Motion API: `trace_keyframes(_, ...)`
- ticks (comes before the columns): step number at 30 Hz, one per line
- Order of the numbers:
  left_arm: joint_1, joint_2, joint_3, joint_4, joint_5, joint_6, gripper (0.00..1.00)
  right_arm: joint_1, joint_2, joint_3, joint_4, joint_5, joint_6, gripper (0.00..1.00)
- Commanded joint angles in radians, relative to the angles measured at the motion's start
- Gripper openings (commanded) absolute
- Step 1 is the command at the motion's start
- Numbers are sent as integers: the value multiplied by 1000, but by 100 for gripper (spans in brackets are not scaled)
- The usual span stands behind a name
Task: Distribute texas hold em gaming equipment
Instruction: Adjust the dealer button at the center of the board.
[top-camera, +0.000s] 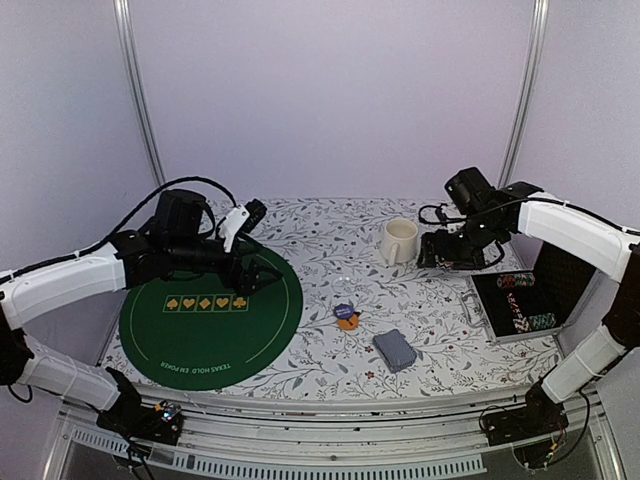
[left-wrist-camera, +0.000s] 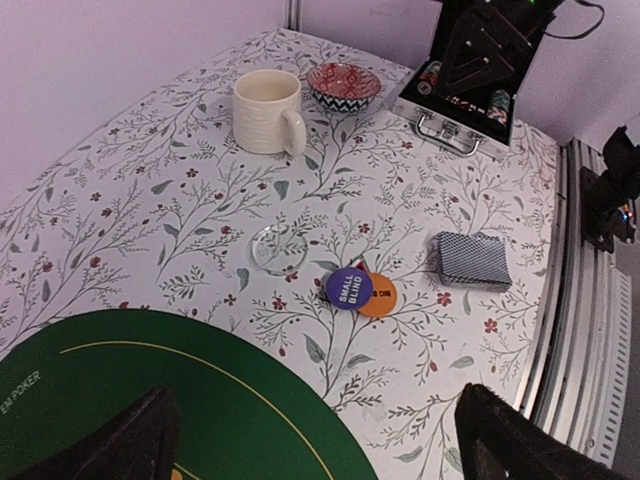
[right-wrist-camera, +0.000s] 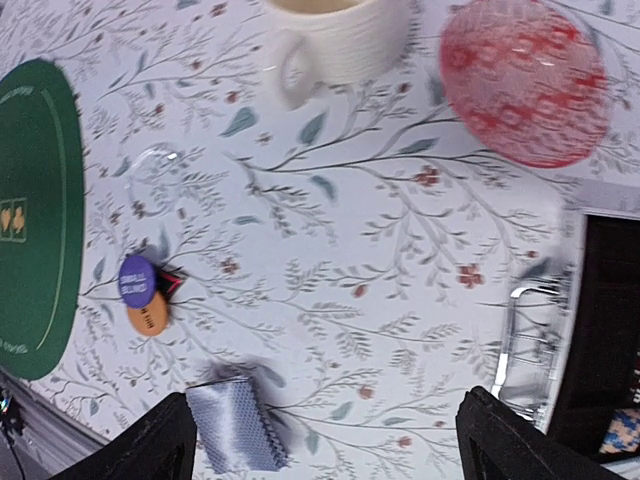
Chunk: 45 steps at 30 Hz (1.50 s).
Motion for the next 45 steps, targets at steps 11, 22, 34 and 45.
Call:
trace_keyframes(11,-114,59,-6,12,24,44,98,115,174,38,148,-111,61,90)
trace_keyframes(22,-123,580,492,-247,-84,-45,98,135,122,-19,172,29,48,96)
trace_keyframes(34,-227,1116,1068,-519,-326,4,98,-1,-117,-227,199,98,-23,99)
trace_keyframes(45,-211,1207,1185,-578,-368,16,98,-1,-167,-288,215,85,-22,99)
